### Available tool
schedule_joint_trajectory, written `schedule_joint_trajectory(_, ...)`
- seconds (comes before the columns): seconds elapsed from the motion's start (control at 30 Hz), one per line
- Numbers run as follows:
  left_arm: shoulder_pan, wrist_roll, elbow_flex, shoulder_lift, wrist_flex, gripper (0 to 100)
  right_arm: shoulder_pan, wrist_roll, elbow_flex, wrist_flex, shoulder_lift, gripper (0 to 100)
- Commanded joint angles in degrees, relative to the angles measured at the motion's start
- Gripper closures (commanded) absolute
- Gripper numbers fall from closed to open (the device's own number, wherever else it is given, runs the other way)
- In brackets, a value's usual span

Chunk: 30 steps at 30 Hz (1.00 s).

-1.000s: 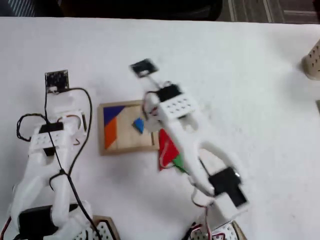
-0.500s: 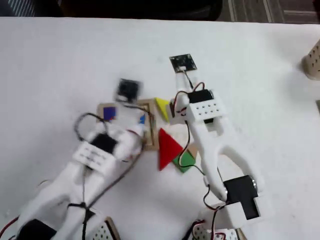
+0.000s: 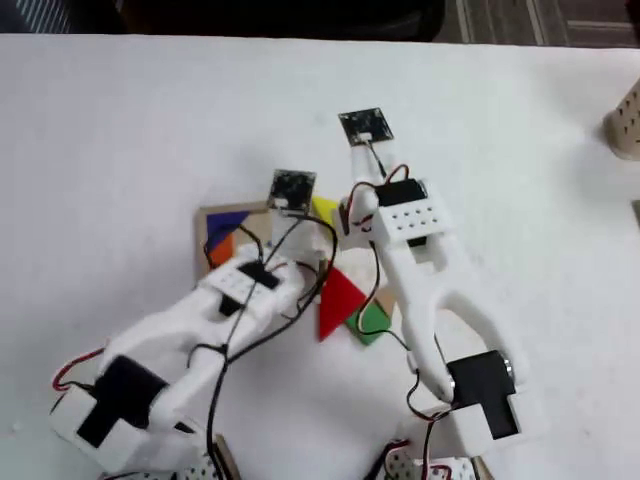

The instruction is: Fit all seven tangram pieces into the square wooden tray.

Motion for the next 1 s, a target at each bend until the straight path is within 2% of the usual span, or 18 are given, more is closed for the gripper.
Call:
schedule_joint_trajectory(0.0,-3.0,0.5,-3.3,0.1,3.0,98,0.7,-0.5,-0.4,-1.1,-0.4,97.8)
schedule_joint_trajectory(0.33,-12.8,0.7,-4.0,0.1,4.8,98,0.4,-0.4,-0.4,-1.1,-0.1,97.8)
schedule_joint_trajectory(0.7,-20.0,0.5,-5.5,-1.6,5.3,98,0.4,-0.4,-0.4,-1.1,-0.1,97.8)
schedule_joint_trajectory(0.8,-18.6,0.4,-3.3,-7.5,5.8,98,0.3,-0.3,-0.4,-1.1,-0.1,97.8)
schedule_joint_trajectory(0.97,-7.4,0.7,5.6,-17.7,0.6,98,0.3,-0.2,-0.4,-1.1,-0.6,97.8)
